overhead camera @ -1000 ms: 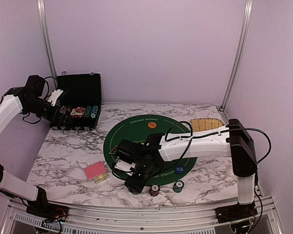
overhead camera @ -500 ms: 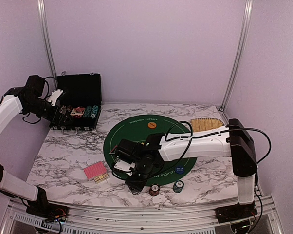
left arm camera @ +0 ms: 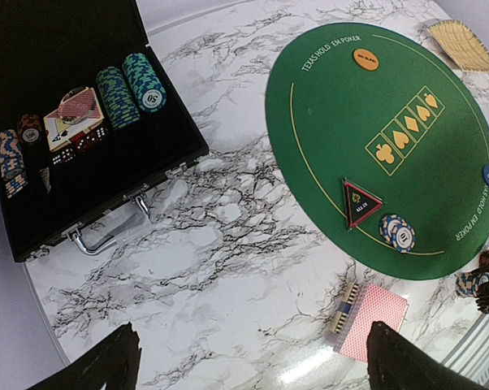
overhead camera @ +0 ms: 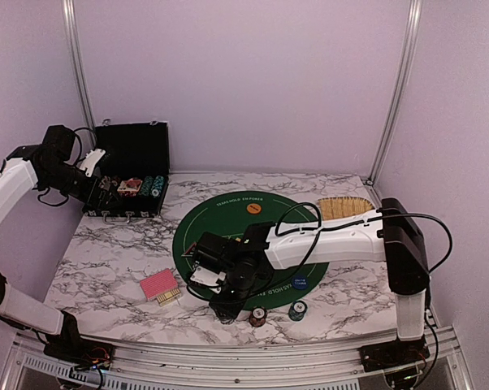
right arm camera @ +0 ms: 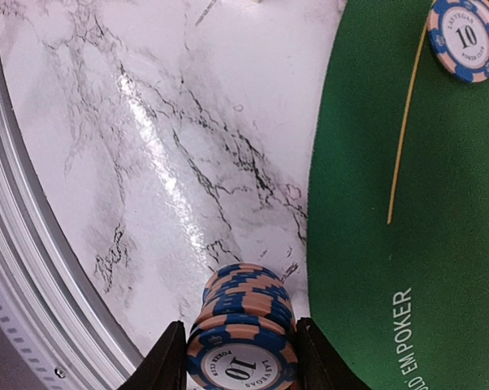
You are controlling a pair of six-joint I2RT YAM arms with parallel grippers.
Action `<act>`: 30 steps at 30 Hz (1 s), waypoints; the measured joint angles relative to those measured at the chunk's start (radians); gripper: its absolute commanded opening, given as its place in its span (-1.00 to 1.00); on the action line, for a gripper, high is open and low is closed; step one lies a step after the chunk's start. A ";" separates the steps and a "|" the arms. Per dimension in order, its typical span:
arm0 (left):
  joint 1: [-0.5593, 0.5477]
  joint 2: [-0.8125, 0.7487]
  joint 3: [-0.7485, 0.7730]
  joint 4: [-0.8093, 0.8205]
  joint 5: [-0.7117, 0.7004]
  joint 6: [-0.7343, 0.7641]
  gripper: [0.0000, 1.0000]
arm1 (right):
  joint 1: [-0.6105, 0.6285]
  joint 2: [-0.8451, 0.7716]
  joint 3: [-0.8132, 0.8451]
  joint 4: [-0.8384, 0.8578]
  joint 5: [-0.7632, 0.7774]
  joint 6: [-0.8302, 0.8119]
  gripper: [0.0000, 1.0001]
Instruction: Distribute texas hold em gaming equipment
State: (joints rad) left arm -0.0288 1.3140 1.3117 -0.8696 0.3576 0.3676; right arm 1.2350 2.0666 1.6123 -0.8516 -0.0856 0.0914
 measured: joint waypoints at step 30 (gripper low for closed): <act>0.000 0.000 0.000 0.000 -0.004 0.000 0.98 | -0.220 -0.040 0.128 -0.066 0.073 0.016 -0.85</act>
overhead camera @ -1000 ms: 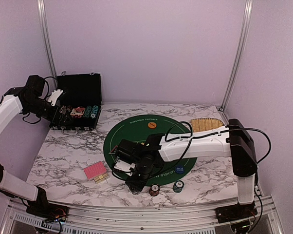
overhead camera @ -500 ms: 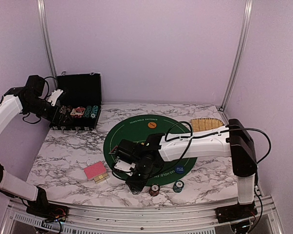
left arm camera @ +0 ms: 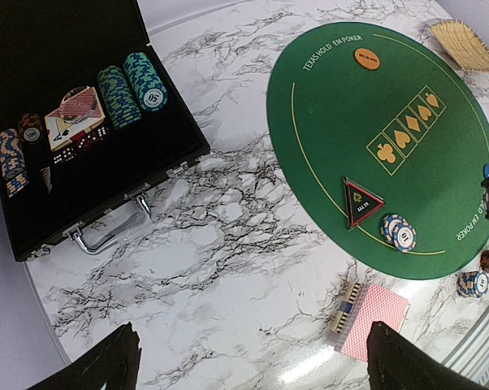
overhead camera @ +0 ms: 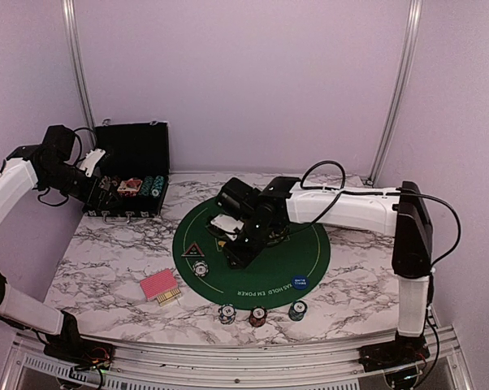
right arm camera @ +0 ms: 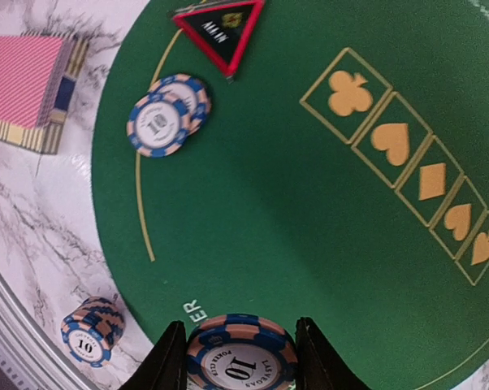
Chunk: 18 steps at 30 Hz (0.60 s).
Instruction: Distribute texas hold em gaming equipment
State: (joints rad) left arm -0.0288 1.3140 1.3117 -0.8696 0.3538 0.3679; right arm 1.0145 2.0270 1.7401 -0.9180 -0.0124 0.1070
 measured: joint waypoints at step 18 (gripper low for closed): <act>0.000 0.000 0.000 -0.008 -0.007 0.009 0.98 | -0.457 0.342 0.412 0.068 0.100 0.027 -0.85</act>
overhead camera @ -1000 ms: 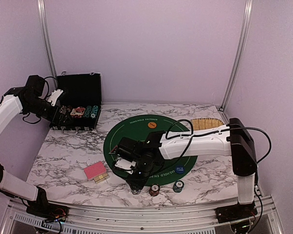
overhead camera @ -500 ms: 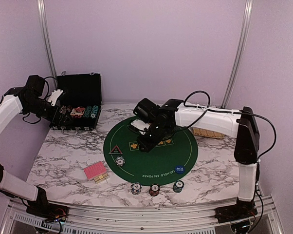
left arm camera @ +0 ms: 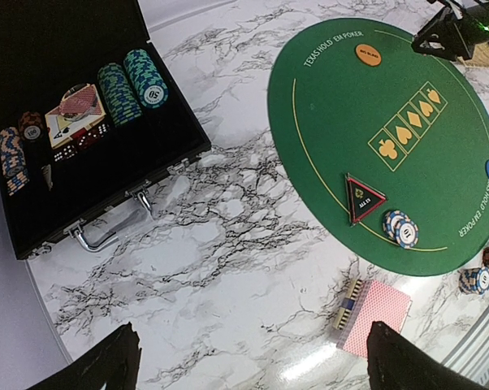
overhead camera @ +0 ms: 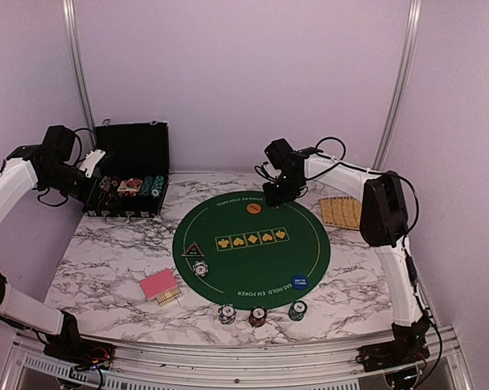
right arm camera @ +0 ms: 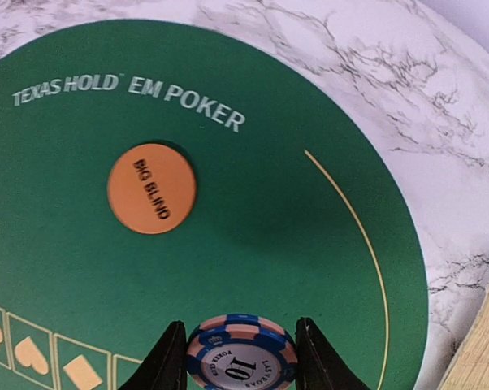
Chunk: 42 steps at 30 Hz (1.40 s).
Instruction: Distribute texas hold em gaming equipment
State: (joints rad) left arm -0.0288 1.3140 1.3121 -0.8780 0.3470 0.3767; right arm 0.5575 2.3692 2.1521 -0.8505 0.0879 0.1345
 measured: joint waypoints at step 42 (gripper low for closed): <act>0.000 0.013 0.015 -0.012 -0.016 0.010 0.98 | 0.021 -0.025 -0.030 0.051 -0.003 -0.033 0.57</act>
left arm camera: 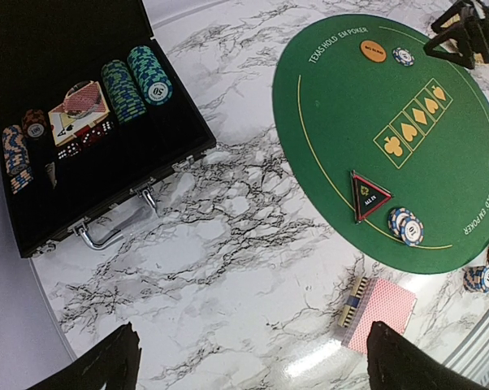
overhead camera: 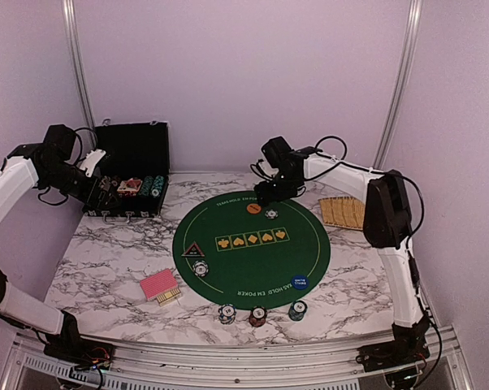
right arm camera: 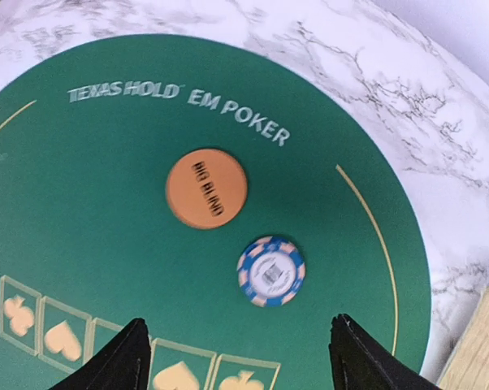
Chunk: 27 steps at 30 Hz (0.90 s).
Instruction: Distribute texas hold em gaming equipment
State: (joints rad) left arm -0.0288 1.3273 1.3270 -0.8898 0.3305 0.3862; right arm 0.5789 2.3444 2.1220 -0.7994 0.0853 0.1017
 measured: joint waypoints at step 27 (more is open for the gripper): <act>0.000 -0.023 -0.006 -0.006 0.000 0.000 0.98 | 0.640 -0.377 -0.548 -0.047 -0.174 -0.026 0.90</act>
State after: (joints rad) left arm -0.0288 1.3041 1.3209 -0.8959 0.3305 0.3862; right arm 1.2194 1.9678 1.5738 -0.8467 -0.0891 0.0753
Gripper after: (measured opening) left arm 0.989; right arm 0.980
